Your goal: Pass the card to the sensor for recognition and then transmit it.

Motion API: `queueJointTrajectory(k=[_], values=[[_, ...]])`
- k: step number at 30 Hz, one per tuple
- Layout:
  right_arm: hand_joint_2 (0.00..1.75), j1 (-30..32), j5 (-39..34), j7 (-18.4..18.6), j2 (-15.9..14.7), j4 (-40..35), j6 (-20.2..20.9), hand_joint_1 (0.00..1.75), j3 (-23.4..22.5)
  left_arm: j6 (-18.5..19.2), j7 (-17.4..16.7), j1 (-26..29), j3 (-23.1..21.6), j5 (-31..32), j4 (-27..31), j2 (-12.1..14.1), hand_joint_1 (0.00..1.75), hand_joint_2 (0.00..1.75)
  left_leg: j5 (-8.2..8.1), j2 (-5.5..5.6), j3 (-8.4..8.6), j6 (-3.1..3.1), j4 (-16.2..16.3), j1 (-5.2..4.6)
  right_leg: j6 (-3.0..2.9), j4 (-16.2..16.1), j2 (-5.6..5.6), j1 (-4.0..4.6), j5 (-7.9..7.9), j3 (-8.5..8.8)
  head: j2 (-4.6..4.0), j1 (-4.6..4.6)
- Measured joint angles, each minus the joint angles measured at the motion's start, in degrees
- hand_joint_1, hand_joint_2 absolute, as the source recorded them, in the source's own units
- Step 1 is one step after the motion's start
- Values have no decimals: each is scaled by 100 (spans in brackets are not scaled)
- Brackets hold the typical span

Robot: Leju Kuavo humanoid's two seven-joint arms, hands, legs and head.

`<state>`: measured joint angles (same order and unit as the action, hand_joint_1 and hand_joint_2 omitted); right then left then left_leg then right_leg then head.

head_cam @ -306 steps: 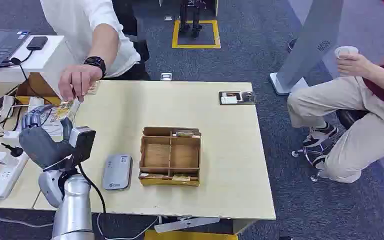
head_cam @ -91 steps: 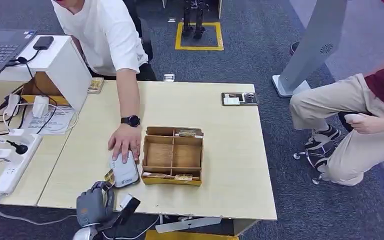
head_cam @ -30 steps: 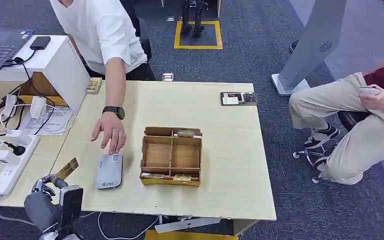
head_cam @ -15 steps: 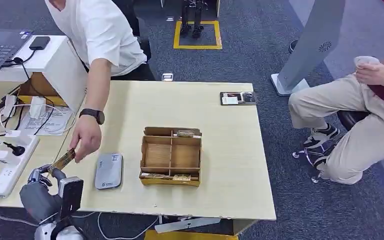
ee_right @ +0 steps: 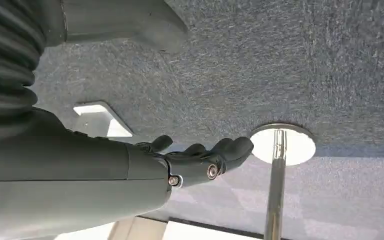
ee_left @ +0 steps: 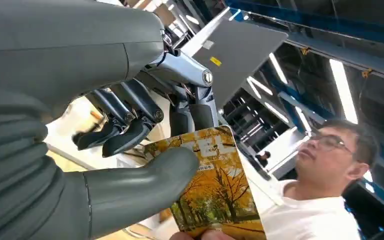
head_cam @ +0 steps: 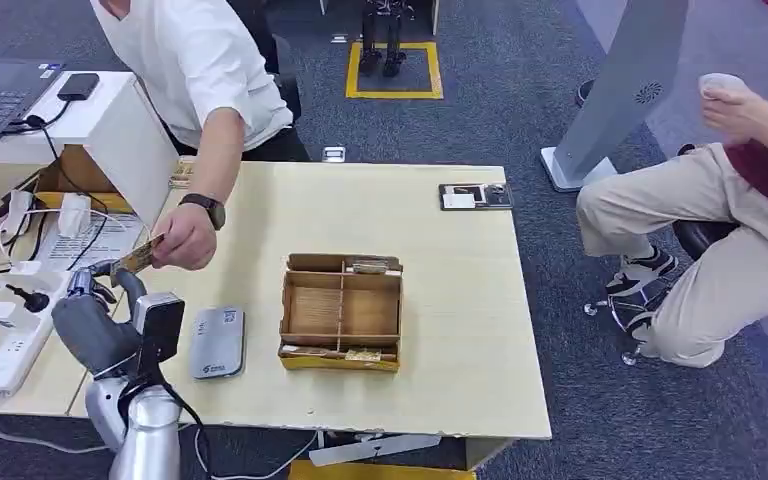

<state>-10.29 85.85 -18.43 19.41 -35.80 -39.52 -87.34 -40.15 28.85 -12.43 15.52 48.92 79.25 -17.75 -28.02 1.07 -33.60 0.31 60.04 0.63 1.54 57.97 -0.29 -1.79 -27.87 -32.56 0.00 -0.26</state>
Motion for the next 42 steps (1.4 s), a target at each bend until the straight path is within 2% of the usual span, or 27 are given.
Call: queueJointTrajectory(k=[6, 7, 13, 14, 16, 17, 18, 27, 42], values=[[175, -9, 2, 9, 0, -13, 0, 0, 66, 0, 48, -336, -26, -22, -304, -81, 175, 175, -3, -13, -1, -1, 0, 0, 0, 1, 16, 0, -1, -6, 0, -2], [175, -15, 13, 42, 0, -26, 0, 0, 81, 0, 44, -385, -33, -37, -369, -90, 124, 175, -4, -13, -2, -1, 0, 0, 0, 1, 17, 0, -1, -8, 0, 0], [175, -25, 15, 105, -4, -151, 0, 0, 151, 0, -11, -628, -74, -188, -585, -166, 124, 175, -4, -15, -3, -1, -1, 0, 0, 1, 21, 0, -1, -11, 0, -2], [175, -26, 20, 105, -4, -160, 0, 0, 160, 0, -13, -656, -74, -192, -612, -175, 51, 175, -4, -15, -3, -1, -1, 0, 0, 1, 21, 0, -1, -11, 0, -2], [175, -26, 22, 105, -4, -181, 0, 0, 179, 0, -13, -685, -79, -192, -647, -186, 37, 175, -4, -15, -2, -1, -1, 0, 0, 1, 21, 0, -1, -10, 0, -2], [175, -24, 22, 105, -4, -194, 0, 0, 192, 0, -13, -689, -79, -205, -658, -186, 23, 175, -4, -15, -3, -1, -1, 0, 0, 1, 21, 0, -1, -10, 0, 0], [175, -23, 24, 107, -4, -205, 0, 0, 199, 0, -4, -696, -79, -219, -671, -190, 0, 175, -4, -16, -3, -1, -1, 0, 0, 1, 21, 0, -1, -10, 0, -2], [175, -22, 68, 234, -18, -278, 0, 0, 361, 0, 79, -797, -79, -317, -789, -225, 0, 175, -4, -16, -3, -1, -1, 0, 0, 1, 21, 0, 0, -10, 0, -2], [175, 91, 125, 573, -72, -383, 0, 0, 990, 0, 310, -823, -79, -640, -887, -229, 0, 175, -4, -16, -3, -1, -1, 0, 0, 1, 20, 0, -1, -9, 0, 0]])
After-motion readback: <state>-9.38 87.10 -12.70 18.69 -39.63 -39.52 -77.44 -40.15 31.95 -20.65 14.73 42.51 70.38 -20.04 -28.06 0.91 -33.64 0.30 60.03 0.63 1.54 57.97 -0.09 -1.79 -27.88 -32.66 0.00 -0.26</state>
